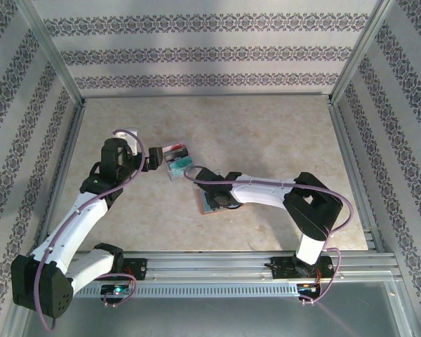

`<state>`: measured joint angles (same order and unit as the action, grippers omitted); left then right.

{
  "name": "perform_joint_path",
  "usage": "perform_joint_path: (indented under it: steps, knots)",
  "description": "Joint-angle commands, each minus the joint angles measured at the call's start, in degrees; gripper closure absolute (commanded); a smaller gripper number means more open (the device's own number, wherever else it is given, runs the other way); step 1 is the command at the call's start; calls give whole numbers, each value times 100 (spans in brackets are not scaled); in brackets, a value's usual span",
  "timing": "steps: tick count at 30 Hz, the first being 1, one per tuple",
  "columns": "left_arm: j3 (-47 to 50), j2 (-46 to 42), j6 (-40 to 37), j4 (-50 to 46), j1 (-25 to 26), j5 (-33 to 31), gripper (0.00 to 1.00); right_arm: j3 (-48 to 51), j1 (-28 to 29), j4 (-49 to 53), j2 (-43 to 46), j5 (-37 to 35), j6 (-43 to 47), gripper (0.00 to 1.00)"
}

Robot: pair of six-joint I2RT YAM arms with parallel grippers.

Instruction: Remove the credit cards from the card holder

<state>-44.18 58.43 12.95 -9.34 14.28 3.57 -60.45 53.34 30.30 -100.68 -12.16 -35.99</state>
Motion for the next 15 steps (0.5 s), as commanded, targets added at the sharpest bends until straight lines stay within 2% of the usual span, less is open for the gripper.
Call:
perform_joint_path:
  steps: [1, 5, 15]
  knots:
    - [-66, -87, 191, -209, 423, -216, 0, 101, -69, 199, 304, -488, -49, 70]
    - [35, -73, 283, -314, 738, -401, 0, 233, -174, 274, 464, -739, -75, 67]
    - [128, -45, 366, -336, 771, -436, 0, 816, -553, 18, 682, -672, -118, 67]
